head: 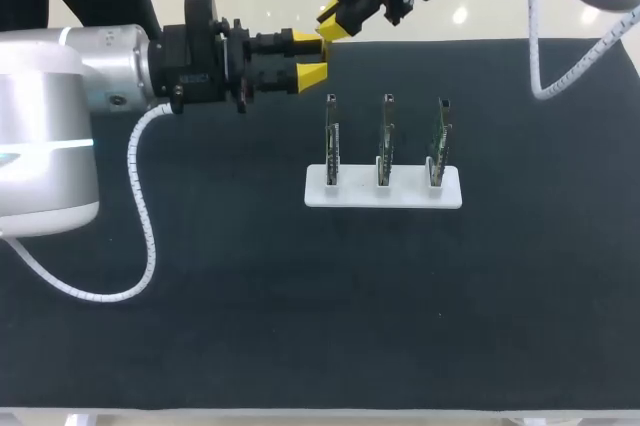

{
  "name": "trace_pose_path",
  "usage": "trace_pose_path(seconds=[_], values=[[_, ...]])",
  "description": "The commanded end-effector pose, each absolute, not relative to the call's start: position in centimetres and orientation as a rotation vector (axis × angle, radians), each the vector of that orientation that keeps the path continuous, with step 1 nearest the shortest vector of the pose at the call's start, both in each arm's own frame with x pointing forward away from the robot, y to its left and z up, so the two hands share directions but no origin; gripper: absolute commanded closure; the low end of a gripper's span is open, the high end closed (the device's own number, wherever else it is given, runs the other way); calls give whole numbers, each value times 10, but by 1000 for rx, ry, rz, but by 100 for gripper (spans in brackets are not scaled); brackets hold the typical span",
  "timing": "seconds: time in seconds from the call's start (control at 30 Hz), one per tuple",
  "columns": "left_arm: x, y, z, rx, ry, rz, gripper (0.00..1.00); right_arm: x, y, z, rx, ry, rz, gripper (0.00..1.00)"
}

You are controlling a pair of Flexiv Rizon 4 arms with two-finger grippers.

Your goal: Pick up the optical module with the left hand, and insert it into the network port with the right hand.

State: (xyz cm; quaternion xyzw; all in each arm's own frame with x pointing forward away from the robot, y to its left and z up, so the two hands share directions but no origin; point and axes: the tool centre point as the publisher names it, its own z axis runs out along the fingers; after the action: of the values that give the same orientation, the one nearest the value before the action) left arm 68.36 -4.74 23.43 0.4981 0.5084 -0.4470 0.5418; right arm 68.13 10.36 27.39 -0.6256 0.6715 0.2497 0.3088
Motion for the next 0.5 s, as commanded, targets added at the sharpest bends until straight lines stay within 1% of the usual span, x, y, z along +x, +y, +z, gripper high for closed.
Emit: trace_pose_path(seconds=[0.03,0.23,0.5], values=[[682,-48,233,1178,1206,-1057,0,682,104,274,-1653,1775,658,100],[682,-48,233,1178,1206,-1057,0,683,105,274,-1650,1775,660,100],[685,-32,236,1251,1357,-971,0,684,106,274,-1650,1772,663,100]])
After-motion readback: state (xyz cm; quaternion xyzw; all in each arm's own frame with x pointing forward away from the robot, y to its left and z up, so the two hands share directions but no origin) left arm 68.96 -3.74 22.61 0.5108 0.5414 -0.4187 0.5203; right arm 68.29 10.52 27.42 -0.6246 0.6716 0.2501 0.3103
